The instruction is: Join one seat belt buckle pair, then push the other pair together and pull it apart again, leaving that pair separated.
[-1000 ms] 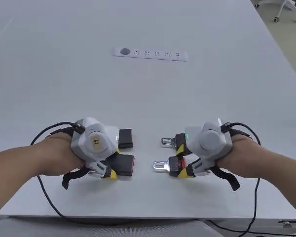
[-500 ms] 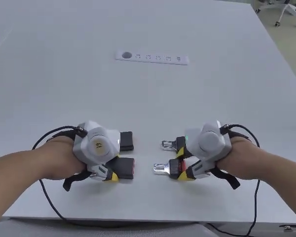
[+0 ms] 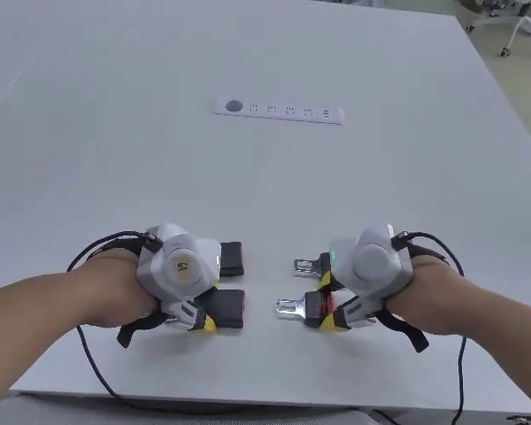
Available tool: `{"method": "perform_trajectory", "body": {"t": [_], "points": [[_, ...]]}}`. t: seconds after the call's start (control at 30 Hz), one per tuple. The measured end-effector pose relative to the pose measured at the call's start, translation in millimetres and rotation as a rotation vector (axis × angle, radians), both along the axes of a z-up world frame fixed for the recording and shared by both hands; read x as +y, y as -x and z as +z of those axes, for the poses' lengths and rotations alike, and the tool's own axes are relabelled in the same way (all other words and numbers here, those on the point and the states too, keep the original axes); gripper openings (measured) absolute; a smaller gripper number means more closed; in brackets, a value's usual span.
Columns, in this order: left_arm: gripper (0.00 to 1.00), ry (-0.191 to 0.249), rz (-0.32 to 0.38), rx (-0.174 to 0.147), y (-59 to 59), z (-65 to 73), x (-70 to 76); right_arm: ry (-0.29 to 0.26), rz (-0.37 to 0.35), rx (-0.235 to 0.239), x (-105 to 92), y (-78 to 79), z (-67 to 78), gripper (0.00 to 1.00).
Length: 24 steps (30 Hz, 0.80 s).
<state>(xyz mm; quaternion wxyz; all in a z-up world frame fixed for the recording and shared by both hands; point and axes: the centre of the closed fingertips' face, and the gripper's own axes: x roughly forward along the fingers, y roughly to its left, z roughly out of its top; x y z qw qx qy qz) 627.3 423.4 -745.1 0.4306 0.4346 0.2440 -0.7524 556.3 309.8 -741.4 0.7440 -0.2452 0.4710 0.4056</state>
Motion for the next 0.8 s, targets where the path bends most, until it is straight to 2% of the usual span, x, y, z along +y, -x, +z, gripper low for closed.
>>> {"method": "perform_trajectory", "body": {"t": [0.37, 0.57, 0.8], "points": [[0.34, -0.002, 0.007, 0.008, 0.2, -0.4, -0.1, -0.021, -0.007, -0.018, 21.6, -12.5, -0.5, 0.31], [0.34, 0.002, 0.013, 0.011, -0.3, -0.8, 0.1, -0.054, -0.007, -0.028, 36.5, -17.5, 0.1, 0.31], [0.34, -0.01, 0.011, 0.001, -0.3, -1.0, -0.3, -0.06, -0.023, -0.032, 40.9, -21.9, 1.0, 0.31]]}}
